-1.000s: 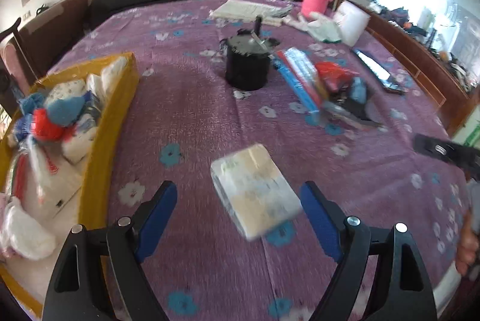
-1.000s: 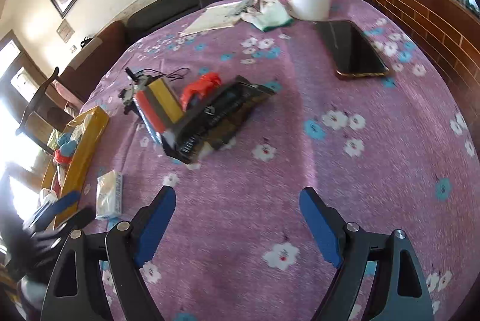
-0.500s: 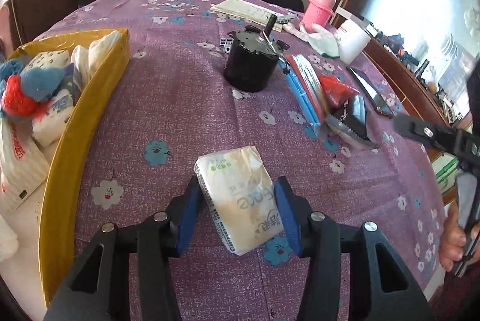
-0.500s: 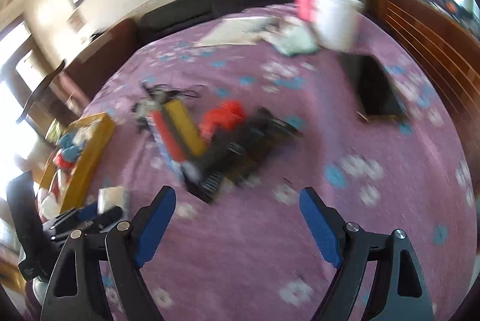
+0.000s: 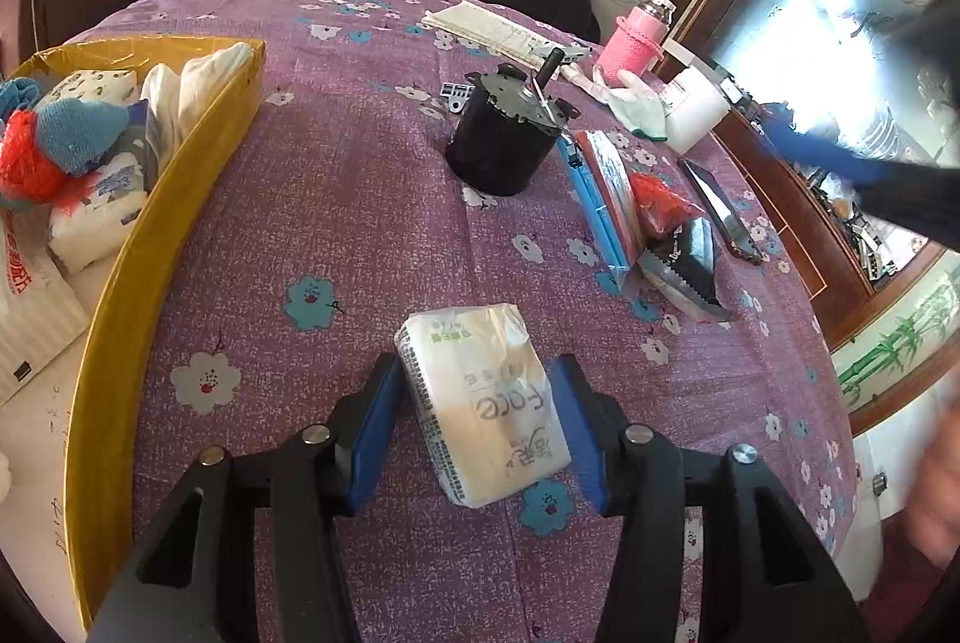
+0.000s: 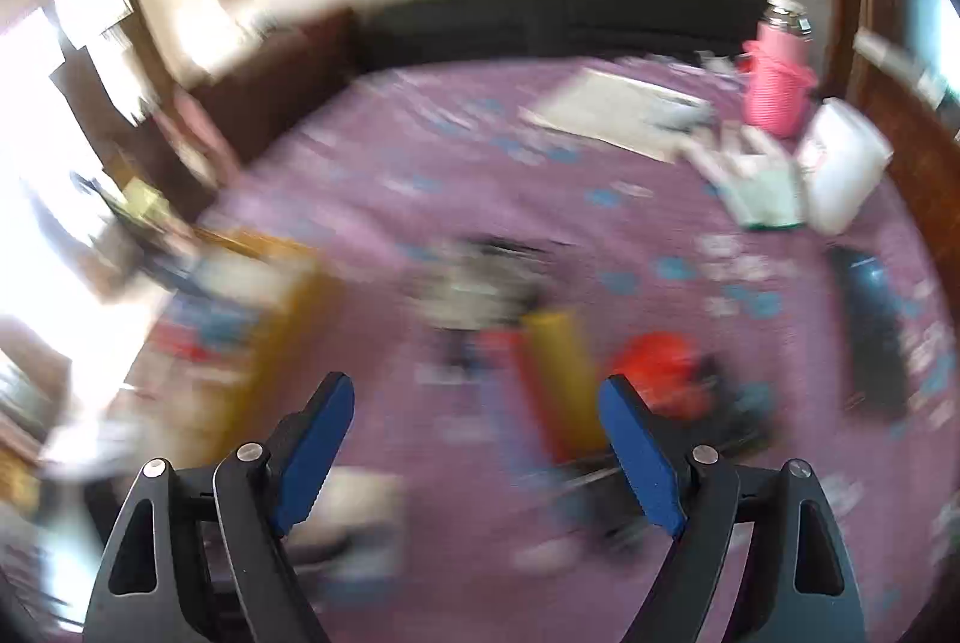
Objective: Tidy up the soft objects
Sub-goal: 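Grasp the cream Face tissue pack with the left tool, then hold the Face pack with left while right grasps the red plastic bag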
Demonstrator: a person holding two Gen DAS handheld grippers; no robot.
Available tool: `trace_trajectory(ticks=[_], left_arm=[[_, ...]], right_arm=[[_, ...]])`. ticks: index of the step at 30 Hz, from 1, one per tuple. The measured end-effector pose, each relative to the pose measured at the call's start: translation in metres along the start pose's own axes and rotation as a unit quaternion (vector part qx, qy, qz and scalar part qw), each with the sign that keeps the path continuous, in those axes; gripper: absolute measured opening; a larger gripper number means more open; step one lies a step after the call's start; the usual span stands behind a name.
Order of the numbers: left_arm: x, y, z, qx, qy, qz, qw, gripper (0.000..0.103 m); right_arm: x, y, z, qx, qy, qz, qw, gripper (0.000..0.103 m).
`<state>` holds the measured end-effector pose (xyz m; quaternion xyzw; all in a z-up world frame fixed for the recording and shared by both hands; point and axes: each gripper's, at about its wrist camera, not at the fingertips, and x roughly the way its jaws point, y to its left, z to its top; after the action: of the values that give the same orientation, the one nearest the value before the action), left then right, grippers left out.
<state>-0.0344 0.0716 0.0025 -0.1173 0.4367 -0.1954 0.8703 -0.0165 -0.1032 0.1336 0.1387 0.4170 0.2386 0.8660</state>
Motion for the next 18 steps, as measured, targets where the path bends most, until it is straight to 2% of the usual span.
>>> trace_trajectory(ticks=[1,5,7,10,14,18], left_arm=[[0.0,0.0,0.0,0.0,0.0,-0.003,1.0,0.054],[0.0,0.0,0.0,0.001,0.001,-0.006,1.0,0.055],[0.0,0.0,0.0,0.002,0.001,-0.006,1.0,0.055],[0.001,-0.001,0.0,0.003,0.002,-0.003,1.0,0.055],[0.001,-0.002,0.0,0.006,0.003,0.001,1.0,0.055],[0.001,-0.003,0.0,0.008,0.003,0.003,1.0,0.055]], right_arm=[[-0.018,0.021,-0.002,0.007,-0.002,0.042,0.999,0.088],[-0.084,0.119,-0.014,-0.039,-0.006,0.141,0.989,0.088],[-0.111,0.161,-0.023,-0.076,-0.012,0.177,0.981,0.088],[-0.16,0.215,-0.044,-0.14,-0.046,0.219,0.965,0.089],[-0.194,0.235,-0.056,-0.16,-0.076,0.245,0.953,0.091],[-0.197,0.223,-0.048,-0.12,-0.074,0.245,0.959,0.094]])
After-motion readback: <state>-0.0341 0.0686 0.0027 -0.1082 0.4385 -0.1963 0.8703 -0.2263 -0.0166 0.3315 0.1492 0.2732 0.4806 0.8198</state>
